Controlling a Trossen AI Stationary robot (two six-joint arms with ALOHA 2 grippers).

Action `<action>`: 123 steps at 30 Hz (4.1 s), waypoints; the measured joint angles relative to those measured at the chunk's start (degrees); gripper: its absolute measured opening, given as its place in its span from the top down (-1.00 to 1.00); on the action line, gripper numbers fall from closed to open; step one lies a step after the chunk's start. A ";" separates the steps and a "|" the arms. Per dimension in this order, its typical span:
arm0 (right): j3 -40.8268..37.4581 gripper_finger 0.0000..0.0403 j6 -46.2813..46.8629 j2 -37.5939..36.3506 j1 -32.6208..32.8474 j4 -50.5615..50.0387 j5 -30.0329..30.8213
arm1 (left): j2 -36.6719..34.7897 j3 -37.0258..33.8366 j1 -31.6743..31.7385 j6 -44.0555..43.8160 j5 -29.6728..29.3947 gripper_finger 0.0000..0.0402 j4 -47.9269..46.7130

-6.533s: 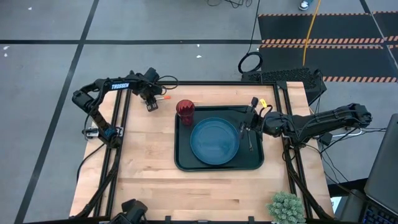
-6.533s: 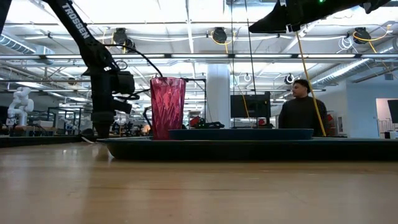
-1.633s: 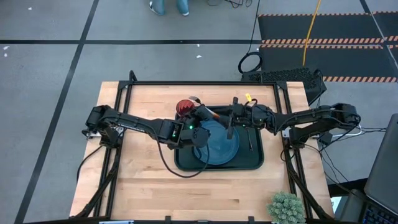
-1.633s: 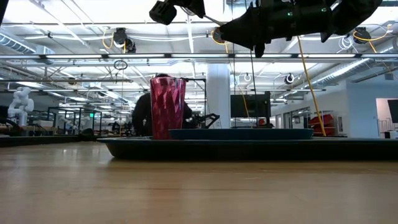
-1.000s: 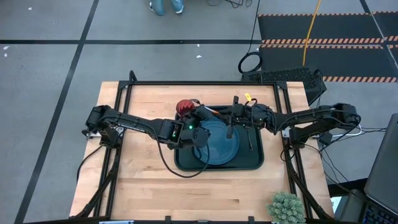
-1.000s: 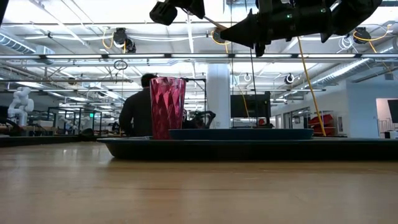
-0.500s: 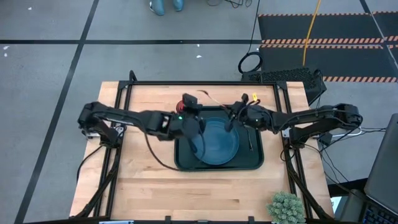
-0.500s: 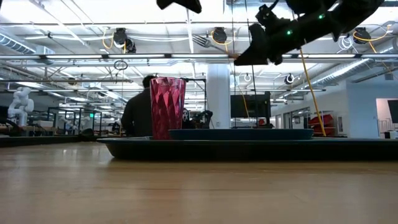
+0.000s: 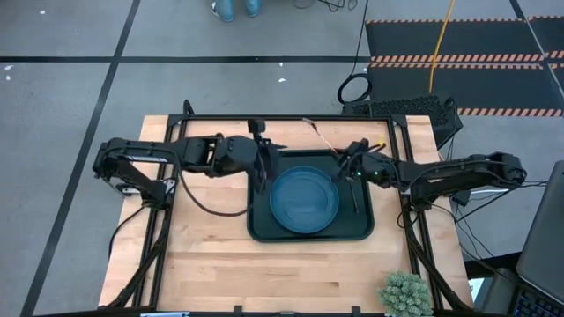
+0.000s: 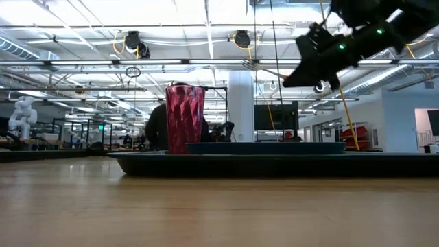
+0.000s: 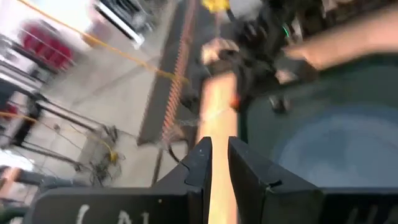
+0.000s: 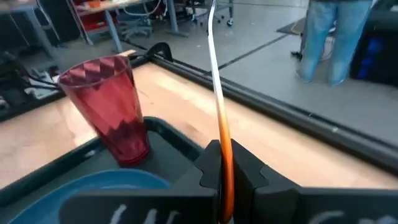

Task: Pick and place plate/cup/fork/spoon on tray
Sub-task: Put the orange fork to the right of the blue plate on the blue tray

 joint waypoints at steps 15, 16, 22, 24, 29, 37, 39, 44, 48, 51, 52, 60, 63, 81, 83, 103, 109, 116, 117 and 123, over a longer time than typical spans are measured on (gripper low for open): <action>-17.33 1.00 24.27 -8.70 9.41 27.01 -0.35 | -22.51 -32.41 1.45 2.71 0.49 0.72 35.97; -17.59 1.00 26.46 -8.73 10.07 27.48 -0.17 | -24.12 -34.59 1.14 2.70 0.39 0.72 39.70; -17.78 1.00 37.60 -6.95 15.54 27.08 4.39 | -28.94 -46.58 -0.41 2.90 0.26 0.72 52.84; -17.78 1.00 40.40 -6.84 17.68 26.66 7.78 | -29.84 -48.61 -0.75 3.12 0.29 0.72 54.88; -17.78 1.00 45.47 -6.84 22.83 24.72 16.00 | -29.78 -52.03 -1.31 2.82 -0.24 0.72 56.97; -17.76 1.00 63.16 -6.70 32.87 16.67 23.21 | -30.09 -53.30 -1.46 2.20 -3.00 0.72 57.20; -17.54 1.00 68.50 -6.33 35.23 13.84 23.97 | -30.18 -53.66 -1.46 2.36 -3.32 0.72 57.79; -14.47 1.00 75.21 -3.91 39.30 6.65 24.62 | -30.17 -54.19 -1.46 6.01 -3.32 0.72 62.14; -11.14 1.00 77.49 -1.29 41.97 2.52 24.81 | -30.11 -54.19 -0.52 8.01 -3.32 0.72 65.08; -7.97 1.00 83.20 1.30 44.06 -3.07 24.94 | -30.17 -54.17 1.32 7.88 -3.39 0.72 67.03; -6.86 1.00 86.18 2.38 44.75 -5.40 24.93 | -30.15 -54.17 2.09 7.88 -3.37 0.72 67.13; 0.97 1.00 110.57 8.17 49.92 -24.07 24.97 | -30.11 -54.17 7.96 8.43 -3.24 0.72 67.33; 2.36 1.00 111.48 8.19 49.74 -25.00 24.66 | -30.11 -54.17 10.46 8.29 -3.21 0.72 67.48; 4.38 1.00 110.94 6.03 45.61 -48.32 12.16 | -29.61 -55.39 28.30 -2.15 11.76 0.72 66.01; 5.71 1.00 110.81 4.77 45.61 -53.06 10.31 | -29.66 -55.40 28.84 -2.87 11.92 0.72 66.10; 6.44 1.00 110.61 3.57 43.65 -58.99 0.61 | -29.65 -55.40 29.11 -2.96 11.93 0.72 66.11; 6.44 0.95 110.57 3.57 43.46 -57.81 -0.60 | -29.65 -55.40 29.11 -2.46 11.93 0.72 66.03; 6.44 0.67 110.18 3.57 43.16 -57.93 -0.54 | -29.65 -55.40 29.11 -2.37 11.91 0.72 65.71; 6.44 0.63 110.15 3.57 43.08 -57.92 -0.50 | -29.65 -55.40 29.09 -2.39 11.91 0.72 65.74; 6.44 0.44 108.85 3.57 42.70 -57.81 -0.46 | -29.65 -55.40 29.11 -2.39 11.89 0.72 65.74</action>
